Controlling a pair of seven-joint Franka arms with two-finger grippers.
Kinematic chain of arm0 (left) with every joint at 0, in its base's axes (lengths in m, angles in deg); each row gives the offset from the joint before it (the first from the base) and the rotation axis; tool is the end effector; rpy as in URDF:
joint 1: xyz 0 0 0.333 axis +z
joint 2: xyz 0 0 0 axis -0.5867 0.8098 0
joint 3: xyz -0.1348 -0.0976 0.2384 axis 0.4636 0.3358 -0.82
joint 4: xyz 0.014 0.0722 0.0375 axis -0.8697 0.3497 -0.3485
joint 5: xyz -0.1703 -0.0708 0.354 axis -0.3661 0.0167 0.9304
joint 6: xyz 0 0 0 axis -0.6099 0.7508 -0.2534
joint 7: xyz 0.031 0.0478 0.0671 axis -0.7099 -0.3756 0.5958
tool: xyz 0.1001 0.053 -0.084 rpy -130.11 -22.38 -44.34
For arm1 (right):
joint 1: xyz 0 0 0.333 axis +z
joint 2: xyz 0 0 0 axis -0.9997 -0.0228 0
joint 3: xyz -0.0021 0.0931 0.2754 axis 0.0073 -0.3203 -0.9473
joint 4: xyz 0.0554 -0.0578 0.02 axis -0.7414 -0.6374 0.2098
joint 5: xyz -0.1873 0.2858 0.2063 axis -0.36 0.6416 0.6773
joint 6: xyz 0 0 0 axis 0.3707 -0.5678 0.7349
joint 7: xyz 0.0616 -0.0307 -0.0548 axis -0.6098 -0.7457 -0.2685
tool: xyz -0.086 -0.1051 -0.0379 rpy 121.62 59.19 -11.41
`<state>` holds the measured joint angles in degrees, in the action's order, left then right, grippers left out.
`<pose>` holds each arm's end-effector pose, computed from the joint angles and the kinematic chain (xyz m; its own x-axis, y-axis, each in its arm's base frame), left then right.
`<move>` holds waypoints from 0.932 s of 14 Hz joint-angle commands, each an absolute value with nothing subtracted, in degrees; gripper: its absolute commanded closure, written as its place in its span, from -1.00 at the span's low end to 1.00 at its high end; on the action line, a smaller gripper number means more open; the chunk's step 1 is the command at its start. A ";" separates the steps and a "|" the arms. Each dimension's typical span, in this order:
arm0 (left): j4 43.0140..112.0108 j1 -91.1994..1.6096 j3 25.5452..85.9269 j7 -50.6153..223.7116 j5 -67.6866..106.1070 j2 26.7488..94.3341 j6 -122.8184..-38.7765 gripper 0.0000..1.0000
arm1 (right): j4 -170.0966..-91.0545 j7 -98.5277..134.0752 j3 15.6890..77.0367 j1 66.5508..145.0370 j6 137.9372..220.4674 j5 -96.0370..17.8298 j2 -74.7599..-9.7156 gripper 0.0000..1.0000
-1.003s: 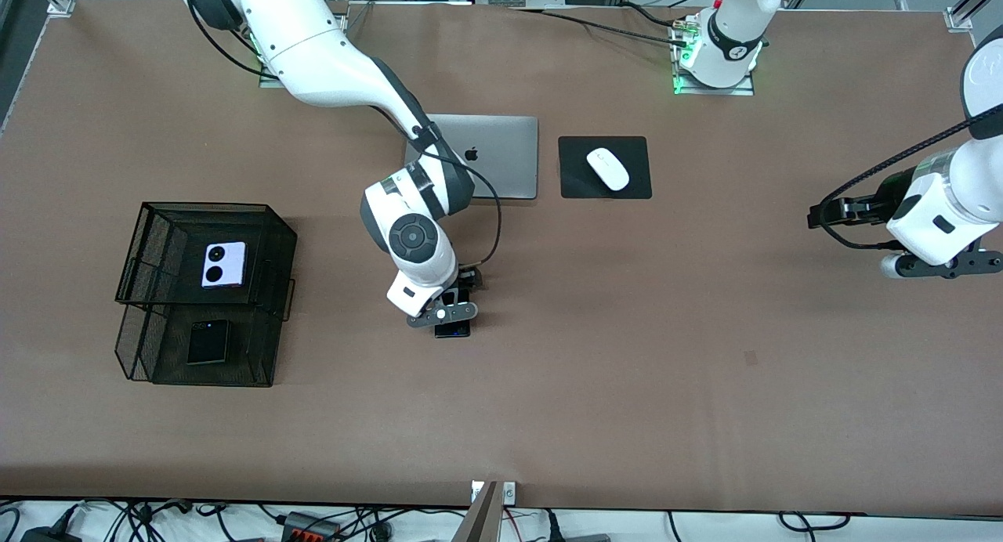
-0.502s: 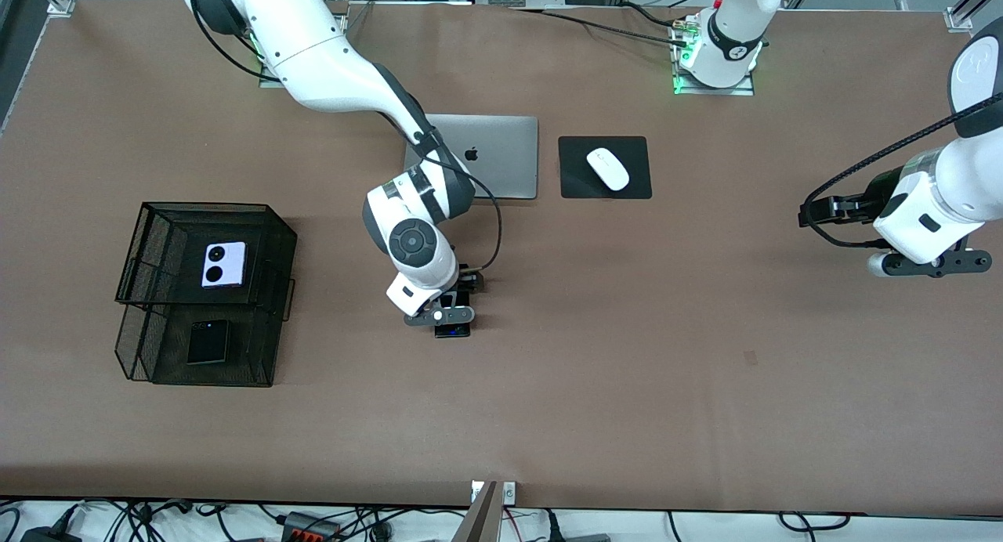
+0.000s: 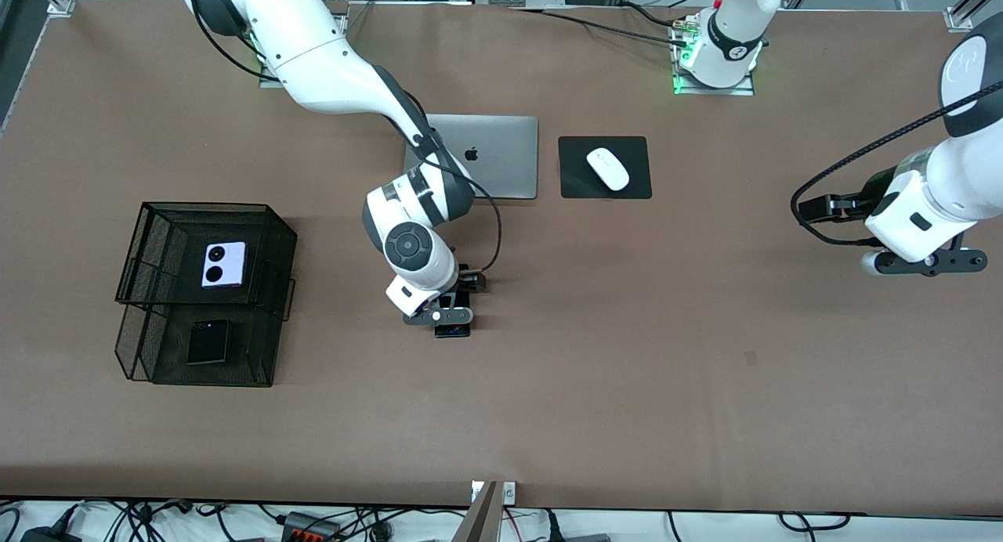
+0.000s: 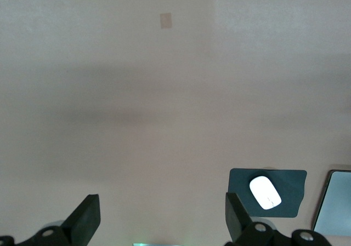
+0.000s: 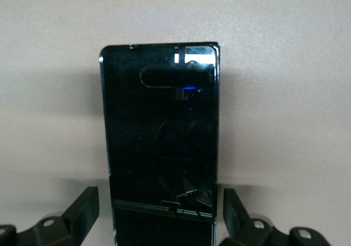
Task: Place phones with both arms
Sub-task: 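Grasp the tall black phone with the right gripper while the left gripper retracts, then carry the tall black phone with the right gripper over the mesh basket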
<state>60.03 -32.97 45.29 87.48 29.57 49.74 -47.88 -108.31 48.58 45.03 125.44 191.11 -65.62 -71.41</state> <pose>0.6045 -0.0400 0.4723 0.9744 0.0456 -0.2203 0.0428 -0.9989 -0.0175 0.5961 0.4040 0.1179 0.9971 0.0364 -0.0673 0.0323 -0.9976 -0.0606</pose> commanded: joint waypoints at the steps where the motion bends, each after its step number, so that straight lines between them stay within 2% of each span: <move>1: 59.10 -33.46 45.50 86.34 30.49 49.60 -46.60 -1.00 | -108.11 49.52 45.22 125.70 191.55 -64.70 -71.77 -1.00; 8: 59.36 -33.72 45.50 86.34 29.43 48.37 -45.55 -1.00 | -108.11 49.35 45.22 125.78 191.64 -64.70 -72.30 -1.00; 9: 59.71 -33.64 46.02 86.34 29.43 48.28 -45.55 -1.00 | -108.11 48.91 45.22 125.79 191.64 -64.70 -72.30 -0.86; 10: 60.15 -33.55 46.11 86.34 29.43 48.11 -45.55 -1.00 | -108.11 48.65 45.22 125.79 191.99 -64.70 -72.30 -0.62; 12: 60.06 -33.72 46.81 87.04 29.43 48.02 -45.29 -1.00 | -108.11 48.39 45.22 125.79 193.30 -64.70 -72.21 0.01; 13: 59.98 -33.55 47.34 86.95 29.78 48.02 -45.20 -1.00 | -108.11 48.21 45.22 125.70 193.31 -64.70 -72.04 0.22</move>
<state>59.82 -33.71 46.36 87.44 29.54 48.94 -46.17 -108.27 48.89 45.13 125.44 191.65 -65.62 -71.65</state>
